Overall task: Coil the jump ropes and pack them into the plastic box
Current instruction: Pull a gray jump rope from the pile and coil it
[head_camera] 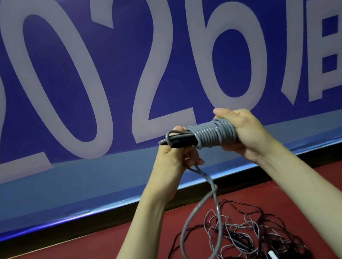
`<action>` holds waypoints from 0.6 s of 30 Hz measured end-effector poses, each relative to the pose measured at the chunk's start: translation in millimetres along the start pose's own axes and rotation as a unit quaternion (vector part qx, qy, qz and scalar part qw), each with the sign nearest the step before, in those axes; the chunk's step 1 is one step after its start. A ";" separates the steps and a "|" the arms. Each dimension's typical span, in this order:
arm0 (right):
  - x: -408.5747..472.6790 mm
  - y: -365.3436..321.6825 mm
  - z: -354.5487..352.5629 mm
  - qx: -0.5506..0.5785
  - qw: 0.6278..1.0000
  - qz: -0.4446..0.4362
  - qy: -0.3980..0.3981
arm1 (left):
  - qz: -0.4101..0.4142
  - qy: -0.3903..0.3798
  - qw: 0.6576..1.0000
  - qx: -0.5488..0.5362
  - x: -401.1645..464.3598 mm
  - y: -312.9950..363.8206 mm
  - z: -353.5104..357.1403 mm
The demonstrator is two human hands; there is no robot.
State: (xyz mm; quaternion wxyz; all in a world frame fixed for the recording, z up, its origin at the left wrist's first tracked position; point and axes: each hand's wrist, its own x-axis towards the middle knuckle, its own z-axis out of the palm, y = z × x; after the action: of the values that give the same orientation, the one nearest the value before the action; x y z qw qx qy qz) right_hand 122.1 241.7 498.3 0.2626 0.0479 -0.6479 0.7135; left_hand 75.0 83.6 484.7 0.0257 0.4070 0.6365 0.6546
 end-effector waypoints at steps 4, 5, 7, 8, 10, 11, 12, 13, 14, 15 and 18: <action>3.7 6.5 5.3 -0.001 0.997 0.010 0.080 | -0.058 0.070 0.992 -0.087 6.6 -2.2 5.3; 4.2 8.7 6.1 -0.004 0.995 0.012 0.095 | -0.075 0.084 0.990 -0.079 8.6 -3.8 5.3; 5.5 12.8 6.9 -0.008 0.992 0.014 0.123 | -0.090 0.085 0.991 -0.044 9.1 -6.7 6.8; 6.1 14.2 7.1 -0.013 0.990 0.013 0.139 | -0.093 0.079 0.992 -0.020 7.4 -9.5 8.6; 7.7 16.5 6.1 -0.041 0.985 0.004 0.165 | -0.106 0.066 0.992 0.029 3.4 -15.1 12.8; 8.6 17.4 5.5 -0.057 0.983 -0.002 0.174 | -0.113 0.062 0.990 0.056 2.9 -16.9 14.8; 10.0 18.7 4.5 -0.068 0.981 -0.008 0.181 | -0.113 0.063 0.987 0.092 3.1 -18.4 16.3; 11.3 19.8 3.0 -0.076 0.979 -0.013 0.189 | -0.106 0.065 0.982 0.142 3.5 -18.8 17.6; 12.8 20.9 1.6 -0.083 0.977 -0.020 0.198 | -0.096 0.066 0.974 0.193 3.3 -18.7 17.8; 14.3 22.2 -1.0 -0.092 0.973 -0.029 0.208 | -0.084 0.065 0.966 0.235 3.3 -19.0 18.5; 17.8 23.5 -9.1 -0.127 0.962 -0.059 0.234 | -0.061 0.048 0.946 0.314 0.3 -18.2 20.7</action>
State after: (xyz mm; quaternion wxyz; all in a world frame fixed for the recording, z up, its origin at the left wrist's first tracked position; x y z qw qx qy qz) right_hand 99.0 255.4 483.1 0.4523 -0.1157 -0.6496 0.6001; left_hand 77.7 104.0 466.4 -0.0939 0.3229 0.8339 0.4376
